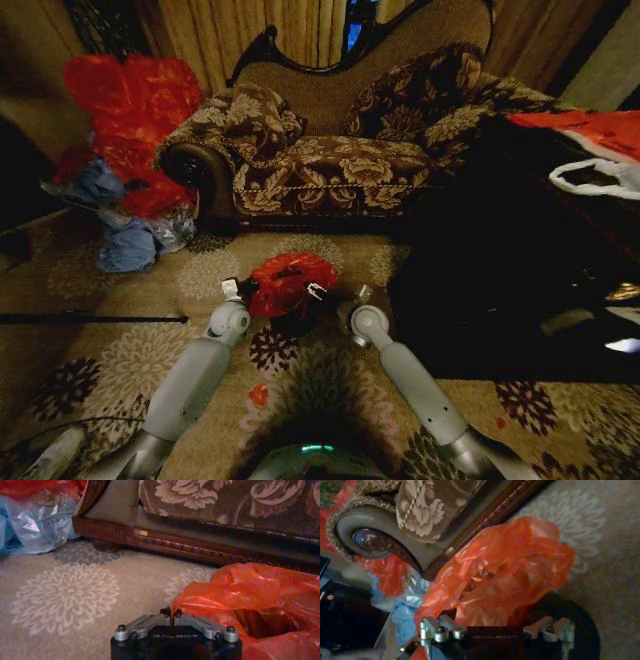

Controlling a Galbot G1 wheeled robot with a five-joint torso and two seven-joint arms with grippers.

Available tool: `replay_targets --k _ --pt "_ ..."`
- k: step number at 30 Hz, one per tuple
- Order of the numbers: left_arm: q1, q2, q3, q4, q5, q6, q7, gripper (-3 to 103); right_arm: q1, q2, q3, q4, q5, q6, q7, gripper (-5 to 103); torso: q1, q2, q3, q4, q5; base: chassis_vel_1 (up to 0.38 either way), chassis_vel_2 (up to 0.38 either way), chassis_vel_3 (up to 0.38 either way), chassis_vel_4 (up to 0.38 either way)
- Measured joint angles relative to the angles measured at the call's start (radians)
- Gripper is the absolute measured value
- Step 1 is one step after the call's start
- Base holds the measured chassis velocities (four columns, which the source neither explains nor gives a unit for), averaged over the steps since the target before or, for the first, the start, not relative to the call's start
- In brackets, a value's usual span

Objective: Place a garbage bag over the trash bin.

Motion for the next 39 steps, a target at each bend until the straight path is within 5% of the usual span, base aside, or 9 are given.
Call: replay_targets --k 12,14,16,19,25,33,39 --pt "-0.002 -0.01 0.003 0.008 0.003 -0.003 0.002 0 0.023 0.037 -0.038 -0.06 -0.136 0.027 -0.064 52 0.0 0.0 0.0 0.0 0.0001 0.0 0.0 0.0 0.0" --pt "-0.002 -0.009 0.003 0.007 0.003 -0.003 0.003 0 0.025 0.034 -0.051 -0.07 -0.223 0.041 -0.089 41 0.0 0.0 0.0 0.0 0.0002 0.0 0.0 0.0 0.0" --pt "-0.002 -0.009 0.003 0.007 0.003 -0.003 0.003 0 0.024 0.03 -0.058 -0.072 -0.256 0.048 -0.101 41 0.0 0.0 0.0 0.0 0.0003 0.0 0.0 0.0 0.0" --pt "0.001 -0.013 0.004 0.004 0.004 -0.003 0.004 0 0.017 -0.005 -0.106 -0.081 -0.456 0.099 -0.187 25 0.0 0.0 0.0 -0.0001 0.0002 0.0 0.0 0.0 0.0" --pt "0.008 -0.018 0.005 -0.002 0.007 -0.003 0.005 0 0.011 -0.013 -0.129 -0.099 -0.56 0.129 -0.22 3 0.0 0.0 0.0 0.0 0.0002 0.0 0.0 0.0 0.0" --pt "0.011 -0.018 0.005 -0.008 0.009 -0.004 0.005 0 0.024 -0.037 -0.17 -0.143 -0.798 0.219 -0.284 0 0.0 0.0 0.0 0.0 0.0002 0.0 0.0 0.0 0.0" --pt "0.022 -0.018 -0.001 -0.02 0.01 -0.005 0.004 0 0.025 -0.081 -0.194 -0.168 -1.073 0.304 -0.323 0 0.0 0.0 0.0 -0.0001 0.0002 0.0 0.0 0.0 0.0"
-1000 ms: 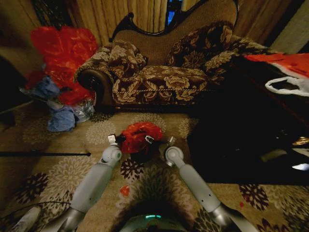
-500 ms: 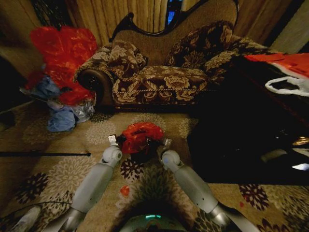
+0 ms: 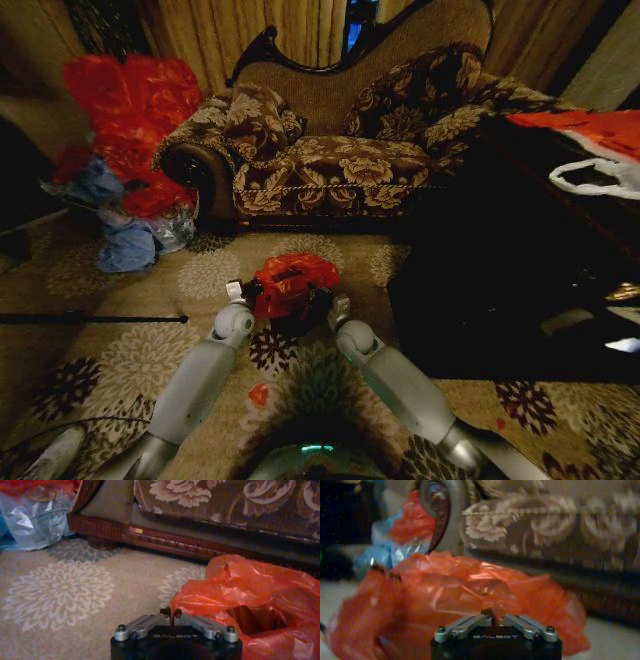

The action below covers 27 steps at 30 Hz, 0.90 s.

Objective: Place a garbage bag over the trash bin.

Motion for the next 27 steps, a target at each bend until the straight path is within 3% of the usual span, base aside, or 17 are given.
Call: replay_targets --k 2,5,6,10,11,14,18,24,27 --pt "0.001 0.0 0.0 -0.002 0.0 0.0 0.0 0 0.0 -0.004 0.0 -0.004 -0.035 0.01 -0.006 0 0.0 0.0 0.0 0.0 0.0 0.0 0.0 0.0 0.0" --pt "0.015 0.003 -0.005 -0.031 -0.004 0.001 -0.01 0 0.004 -0.041 0.005 -0.038 -0.313 0.112 -0.072 0 0.0 0.0 0.0 -0.0001 0.0 0.0 0.0 0.0 0.0" --pt "0.015 0.003 -0.005 -0.031 -0.004 0.001 -0.01 0 0.004 -0.041 0.005 -0.038 -0.313 0.112 -0.072 0 0.0 0.0 0.0 -0.0001 0.0 0.0 0.0 0.0 0.0" --pt "0.05 0.01 -0.009 -0.088 -0.011 0.006 -0.024 0 0.005 -0.056 0.012 -0.075 -0.485 0.224 -0.103 0 0.0 0.0 0.0 0.0 0.0002 0.0 0.0 0.0 0.0" --pt "0.05 0.01 -0.009 -0.088 -0.011 0.006 -0.024 0 0.005 -0.056 0.012 -0.075 -0.485 0.224 -0.103 0 0.0 0.0 0.0 0.0 0.0002 0.0 0.0 0.0 0.0" --pt "0.081 0.018 -0.012 -0.138 -0.019 0.019 -0.049 0 -0.004 -0.066 0.032 -0.079 -0.604 0.273 -0.142 0 0.0 0.0 0.0 0.0001 0.0002 0.0 0.0 0.0 0.0" --pt "0.1 0.024 -0.018 -0.172 -0.032 0.037 -0.085 0 -0.01 -0.09 0.031 -0.053 -0.619 0.272 -0.159 0 0.0 0.0 0.0 0.0 0.0001 0.0 0.0 0.0 0.0" --pt "0.162 0.046 -0.049 -0.261 -0.084 0.098 -0.204 0 -0.029 -0.188 0.003 0.028 -0.59 0.242 -0.205 0 0.0 0.0 0.0 -0.0002 0.0 0.0 0.0 0.0 0.0" --pt "0.213 0.035 -0.067 -0.278 -0.108 0.106 -0.25 0 -0.036 -0.203 -0.003 0.011 -0.584 0.24 -0.216 0 0.0 0.0 0.0 -0.0001 0.0 0.0 0.0 0.0 0.0"
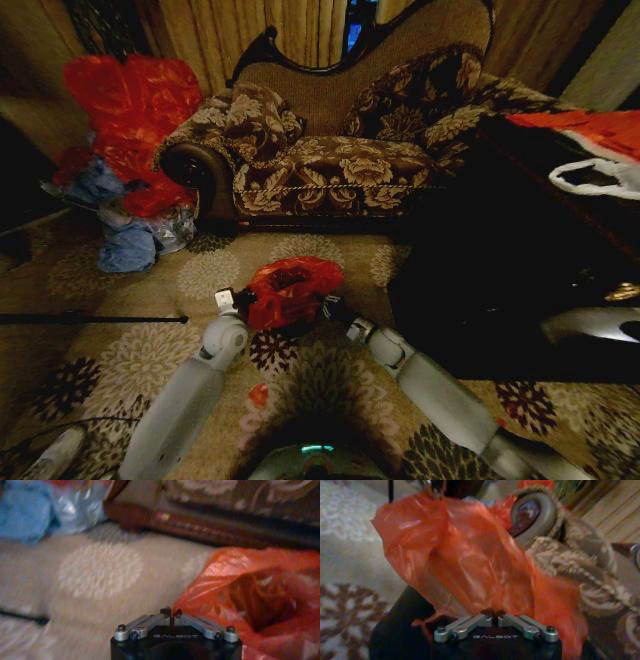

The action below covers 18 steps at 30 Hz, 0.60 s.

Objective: Place a garbage bag over the trash bin.

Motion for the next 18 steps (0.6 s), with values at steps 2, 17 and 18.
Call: replay_targets --k 2,17,18 --pt "0.019 -0.008 -0.007 -0.001 -0.011 0.002 -0.01 0 -0.002 0.002 0.001 -0.014 -0.001 0.0 -0.007 0 0.0 0.0 0.0 0.0001 0.0 0.0 0.0 0.0 0.0" --pt "-0.043 -0.109 0.03 0.225 0.037 -0.107 0.072 0 0.005 0.138 0.003 -0.232 0.029 -0.012 0.034 0 0.0 0.0 0.0 0.0001 -0.0002 0.0 0.0 0.0 0.0" --pt "-0.053 -0.115 0.036 0.251 0.046 -0.121 0.085 0 0.002 0.136 0.005 -0.229 0.043 -0.019 0.044 0 0.0 0.0 0.0 0.0001 0.0 0.0 0.0 0.0 0.0"
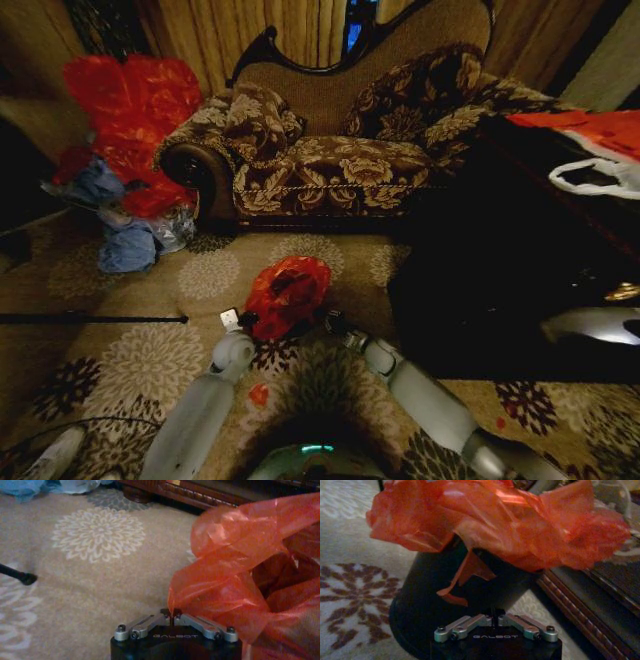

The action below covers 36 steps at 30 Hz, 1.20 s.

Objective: Place a garbage bag over the trash bin.

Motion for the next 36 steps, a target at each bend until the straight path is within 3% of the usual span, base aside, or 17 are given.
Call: replay_targets --k 4,8,9,10,12,13,15,16,19,20,23,25,30,36 --pt "-0.009 -0.011 0.005 0.029 0.007 -0.012 0.008 0 -0.028 -0.026 0.0 0.051 0.066 -0.045 0.043 2 0.0 0.0 0.0 0.0 -0.0002 0.0 0.0 0.0 0.0" --pt "0.025 -0.007 0.005 -0.006 0.007 -0.014 0.001 0 -0.124 -0.08 0.031 0.195 0.263 -0.141 0.115 20 0.0 0.0 0.0 -0.0002 -0.0002 0.0 0.0 0.0 0.0" --pt "0.025 -0.007 0.005 -0.006 0.007 -0.014 0.001 0 -0.124 -0.08 0.031 0.195 0.263 -0.141 0.115 20 0.0 0.0 0.0 -0.0002 -0.0002 0.0 0.0 0.0 0.0" --pt "0.044 -0.003 0.004 -0.028 0.007 -0.012 -0.004 0 -0.162 -0.096 0.039 0.255 0.37 -0.19 0.139 20 0.0 0.0 0.0 -0.0002 0.0 0.0 0.0 0.0 0.0" --pt "0.089 0.007 0.001 -0.077 0.006 -0.009 -0.017 0 -0.232 -0.116 0.057 0.377 0.644 -0.298 0.194 32 0.0 0.0 0.0 -0.0003 -0.0001 0.0 0.0 0.0 0.0" --pt "0.089 0.007 0.001 -0.077 0.006 -0.009 -0.017 0 -0.232 -0.116 0.057 0.377 0.644 -0.298 0.194 32 0.0 0.0 0.0 -0.0003 -0.0001 0.0 0.0 0.0 0.0" --pt "0.125 0.016 -0.001 -0.115 0.005 -0.005 -0.027 0 -0.291 -0.113 0.087 0.476 0.904 -0.398 0.242 42 0.0 0.0 0.0 0.0 -0.0001 0.0 0.0 0.0 0.0" --pt "0.125 0.016 -0.001 -0.115 0.005 -0.005 -0.027 0 -0.291 -0.113 0.087 0.476 0.904 -0.398 0.242 42 0.0 0.0 0.0 0.0 -0.0001 0.0 0.0 0.0 0.0" --pt "0.144 0.02 -0.002 -0.139 0.003 -0.004 -0.035 0 -0.354 -0.082 0.115 0.556 1.174 -0.445 0.302 58 0.0 0.0 0.0 -0.0001 0.0 0.0 0.0 0.0 0.0" --pt "0.144 0.02 -0.002 -0.139 0.003 -0.004 -0.035 0 -0.354 -0.082 0.115 0.556 1.174 -0.445 0.302 58 0.0 0.0 0.0 -0.0001 0.0 0.0 0.0 0.0 0.0" --pt "0.14 0.018 0.001 -0.139 0.003 -0.005 -0.033 0 -0.379 -0.045 0.14 0.597 1.341 -0.478 0.325 75 0.0 0.0 0.0 -0.0001 -0.0001 0.0 0.0 0.0 0.0" --pt "0.137 0.017 0.003 -0.138 0.004 -0.006 -0.032 0 -0.378 -0.034 0.142 0.603 1.379 -0.481 0.335 75 0.0 0.0 0.0 -0.0001 -0.0002 0.0 0.0 0.0 0.0" --pt "0.129 0.016 0.008 -0.136 0.005 -0.006 -0.031 0 -0.335 0.023 0.136 0.594 1.55 -0.48 0.402 95 0.0 0.0 0.0 0.0 -0.0002 0.0 0.0 0.0 0.0" --pt "0.129 0.02 0.007 -0.139 0.005 -0.006 -0.03 0 -0.284 0.12 0.153 0.545 1.693 -0.45 0.482 100 0.0 0.0 0.0 0.0 -0.0003 0.0 0.0 0.0 0.0"
